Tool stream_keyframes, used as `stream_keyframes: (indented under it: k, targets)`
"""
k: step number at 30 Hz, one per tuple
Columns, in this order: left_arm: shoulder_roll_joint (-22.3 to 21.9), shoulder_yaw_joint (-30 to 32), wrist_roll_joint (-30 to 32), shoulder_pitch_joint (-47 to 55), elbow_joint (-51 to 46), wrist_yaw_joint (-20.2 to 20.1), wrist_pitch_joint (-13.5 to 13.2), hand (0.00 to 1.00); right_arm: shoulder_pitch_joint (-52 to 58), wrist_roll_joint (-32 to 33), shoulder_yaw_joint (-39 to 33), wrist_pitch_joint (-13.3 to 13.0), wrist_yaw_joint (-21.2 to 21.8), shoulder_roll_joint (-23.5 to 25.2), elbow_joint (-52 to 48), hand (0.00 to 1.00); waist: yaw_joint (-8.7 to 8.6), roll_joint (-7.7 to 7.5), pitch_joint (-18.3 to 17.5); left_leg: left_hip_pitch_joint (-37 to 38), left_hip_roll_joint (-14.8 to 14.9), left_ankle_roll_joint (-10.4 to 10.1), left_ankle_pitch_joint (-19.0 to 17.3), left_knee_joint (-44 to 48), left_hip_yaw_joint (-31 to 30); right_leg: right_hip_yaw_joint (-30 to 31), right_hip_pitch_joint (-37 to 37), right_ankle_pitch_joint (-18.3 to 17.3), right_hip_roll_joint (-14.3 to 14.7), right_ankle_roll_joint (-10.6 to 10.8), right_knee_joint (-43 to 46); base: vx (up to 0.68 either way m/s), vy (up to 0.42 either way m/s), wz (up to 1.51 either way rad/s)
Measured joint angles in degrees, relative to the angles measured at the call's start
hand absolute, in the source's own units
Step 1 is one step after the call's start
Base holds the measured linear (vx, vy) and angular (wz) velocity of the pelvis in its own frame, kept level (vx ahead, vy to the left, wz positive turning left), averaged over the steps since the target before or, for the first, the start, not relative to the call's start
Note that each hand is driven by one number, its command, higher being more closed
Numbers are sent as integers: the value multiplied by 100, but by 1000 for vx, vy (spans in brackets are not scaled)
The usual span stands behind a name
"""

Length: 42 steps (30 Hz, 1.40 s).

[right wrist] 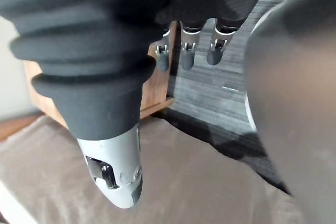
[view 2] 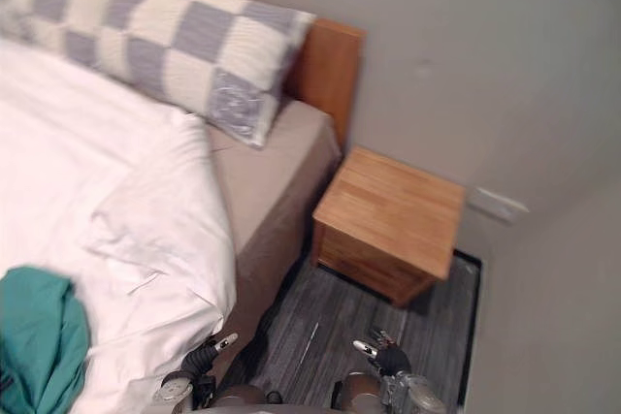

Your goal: Tidy the bed and pick cloth on bed and put in laundry

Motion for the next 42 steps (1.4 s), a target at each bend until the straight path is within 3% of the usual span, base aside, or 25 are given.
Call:
stream_keyframes:
  k: [1,2,3,4,5,7,9,10,12,13,17,19,21,25,30,36,37,40,42]
  targets:
    - [-2,10,-55,2,-1,2,-2,0,32,5,-51,-44,-40,49,-9,0,1,-45,-26,-48,16,-105,-64,78,-164,378,-52,158,26,13,-228,462,-297,242]
    - [-5,98,-101,36,-2,-8,29,0,100,52,-68,-128,-131,143,-17,0,24,-153,-76,-168,25,-390,-253,301,-381,956,-79,622,3,140,-663,376,-325,198]
    - [10,272,-138,96,-14,-36,53,0,166,56,-61,-149,-207,243,-2,0,38,-336,-163,-246,-18,-569,-402,467,-456,1137,-51,1234,-110,303,-873,536,-538,229]
    - [26,506,-245,180,-43,-40,72,0,202,78,-70,-175,-255,332,8,0,58,-486,-197,-266,6,-746,-613,595,-466,1031,59,1200,-216,369,-763,391,-489,186]
    - [-147,704,-299,238,-46,-53,77,0,121,63,-113,-183,-320,169,-10,0,106,-191,-260,-311,408,-845,-614,677,-293,627,158,1204,0,264,-708,291,-435,157]
    - [-325,994,-226,298,-132,-132,74,0,113,156,-187,-318,-498,124,-226,0,117,-10,-289,-432,754,-1050,-481,672,143,12,417,1054,48,15,-873,180,-357,141]
    - [-377,1132,-11,331,-158,-357,99,0,155,157,-221,-439,-828,140,-628,0,34,45,-287,-567,933,-1079,-210,688,835,-674,660,933,-30,-164,-868,69,-328,178]
    - [-375,1136,142,357,-248,-506,116,0,327,8,-263,-558,-1326,151,-1330,0,28,-11,-251,-677,1014,-1001,-114,815,1465,-1061,823,802,-148,-206,-889,28,-253,156]
    - [-386,1089,214,443,-374,-622,192,0,401,-399,-407,-671,-1920,113,-2291,0,5,55,-288,-740,1117,-957,-71,781,2234,-1470,935,733,-254,-204,-848,-17,-118,127]
    - [-366,1050,225,537,-512,-730,217,0,295,-772,-540,-687,-2321,15,-3060,0,56,-19,-304,-705,1004,-890,176,424,2383,-1576,930,676,-398,-154,-827,-56,-63,91]
    - [-68,768,254,701,-674,-830,246,0,-285,-1494,-666,-766,-2563,-620,-4528,0,30,-210,-398,-478,416,-770,995,-928,2215,-1720,816,704,-655,-85,-1014,-83,10,54]
    - [139,547,279,683,-683,-853,277,0,-1001,-1719,-446,-562,-2560,-1148,-4700,0,12,-272,-397,-420,270,-757,1402,-1486,2004,-1868,795,825,-675,-90,-1106,-40,41,48]
    - [266,550,310,680,-689,-910,281,0,-1695,-1777,-153,-302,-2549,-1522,-4639,0,21,-368,-347,-435,244,-756,1589,-1715,1854,-2021,780,859,-672,-106,-1126,-44,7,46]
    - [564,365,492,631,-672,-962,442,0,-3718,-1859,720,109,-2328,-2017,-4170,0,200,-443,-76,-808,252,-732,1694,-1698,1567,-2072,585,914,-619,-205,-1108,-67,10,43]
    - [578,287,405,143,-682,-1069,482,0,-6035,-2105,1443,588,-2229,-2269,-3245,0,605,-259,829,-1734,333,-742,1978,-1373,1123,-2149,-50,980,-458,-423,-1030,-78,-13,46]
    - [564,-148,162,-195,-865,-1073,437,0,-6499,-2305,1831,938,-2143,-2353,-2459,0,725,56,1269,-2280,250,-774,2189,-1371,799,-2226,-632,851,-562,-452,-512,-38,-2,40]
    - [564,-279,128,-281,-860,-1072,423,0,-6500,-2378,1843,966,-2106,-2446,-2341,100,741,137,1312,-2417,177,-760,2226,-1362,764,-2239,-826,724,-672,-403,-294,-47,15,30]
    - [543,-519,12,-486,-850,-1072,393,0,-6533,-2628,1849,1133,-2046,-2601,-1969,100,742,342,1418,-2728,21,-727,2265,-1248,673,-2267,-1262,497,-913,-348,255,-67,5,29]
    - [542,-554,-38,-505,-849,-1073,392,0,-6587,-2847,1851,1228,-2042,-2614,-1895,100,712,359,1427,-2808,-26,-722,2292,-1253,667,-2261,-1445,365,-1049,-326,542,-52,-23,19]
